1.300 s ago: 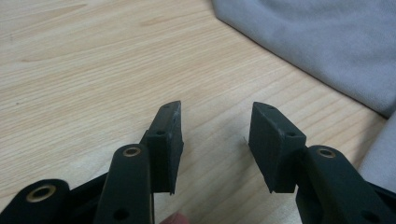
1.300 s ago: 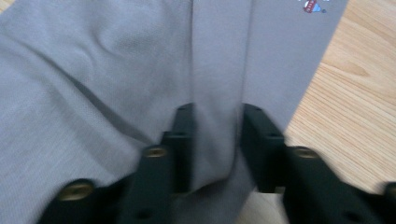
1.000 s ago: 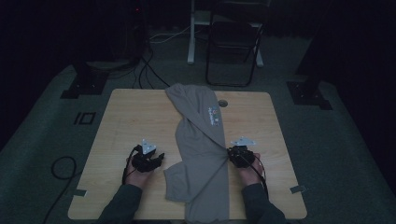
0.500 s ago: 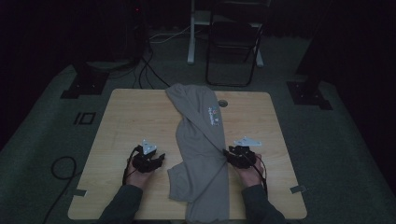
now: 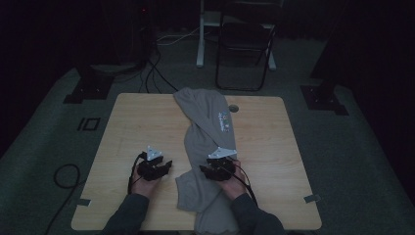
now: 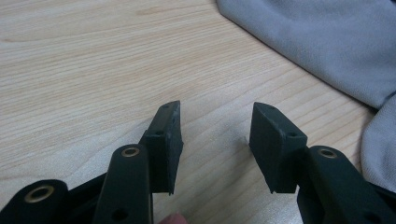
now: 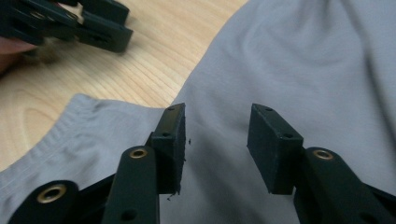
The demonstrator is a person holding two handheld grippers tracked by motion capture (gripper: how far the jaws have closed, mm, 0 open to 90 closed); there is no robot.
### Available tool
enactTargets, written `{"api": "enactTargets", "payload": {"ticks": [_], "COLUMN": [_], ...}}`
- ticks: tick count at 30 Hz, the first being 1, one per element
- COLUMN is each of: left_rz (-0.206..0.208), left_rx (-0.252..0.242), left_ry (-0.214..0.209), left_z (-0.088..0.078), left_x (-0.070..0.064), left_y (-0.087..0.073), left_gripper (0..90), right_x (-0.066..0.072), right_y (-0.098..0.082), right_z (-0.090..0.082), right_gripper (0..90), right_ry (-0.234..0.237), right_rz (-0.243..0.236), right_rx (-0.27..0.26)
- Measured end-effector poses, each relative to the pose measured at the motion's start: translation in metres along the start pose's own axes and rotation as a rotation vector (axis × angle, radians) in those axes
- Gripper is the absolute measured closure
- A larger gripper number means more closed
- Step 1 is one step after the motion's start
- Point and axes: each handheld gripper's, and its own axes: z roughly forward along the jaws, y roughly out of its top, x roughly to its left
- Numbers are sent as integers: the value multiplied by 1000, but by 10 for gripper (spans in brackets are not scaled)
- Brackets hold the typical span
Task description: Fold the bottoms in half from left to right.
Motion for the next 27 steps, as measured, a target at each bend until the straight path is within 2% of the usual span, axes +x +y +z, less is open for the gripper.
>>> {"api": "enactTargets", "payload": {"ticks": [1,2,3,5,7,8,10,13,14,15,16,19,20,21,24,25,27], "left_rz": [0,0,0,0,7,7,14,14,14,14,17,28,28,28,19,0,-31], "left_rx": [0,0,0,0,2,2,3,4,3,4,4,8,8,8,7,2,-1], "left_ry": [0,-1,-1,0,4,4,7,6,6,7,9,19,19,19,15,-3,-26], "left_z": [0,0,0,0,0,0,0,0,0,0,0,0,0,0,1,2,6], "left_x": [0,0,0,0,-1,-1,-2,-2,-2,-2,-2,-4,-4,-4,-3,-3,-4], "left_y": [0,0,0,0,0,0,0,0,0,0,0,0,0,0,1,2,6], "left_gripper": [540,540,540,539,538,534,534,534,534,534,534,532,532,532,535,540,549], "right_x": [0,-1,2,6,7,7,7,6,5,5,3,0,0,-2,-3,-2,1], "right_y": [0,0,-2,-4,-6,-8,-11,-22,-30,-30,-41,-56,-56,-68,-83,-87,-92], "right_z": [0,6,14,9,1,-3,-9,-27,-38,-38,-53,-71,-71,-82,-97,-101,-104], "right_gripper": [548,540,642,776,863,879,883,886,886,886,886,885,885,885,883,882,881], "right_ry": [0,17,17,16,9,12,17,21,30,30,38,38,38,24,35,47,58], "right_rz": [0,6,6,-11,-21,-19,-13,-1,10,10,28,50,50,60,83,96,88], "right_rx": [0,24,79,87,94,97,97,89,82,82,89,89,89,99,116,124,138]}}
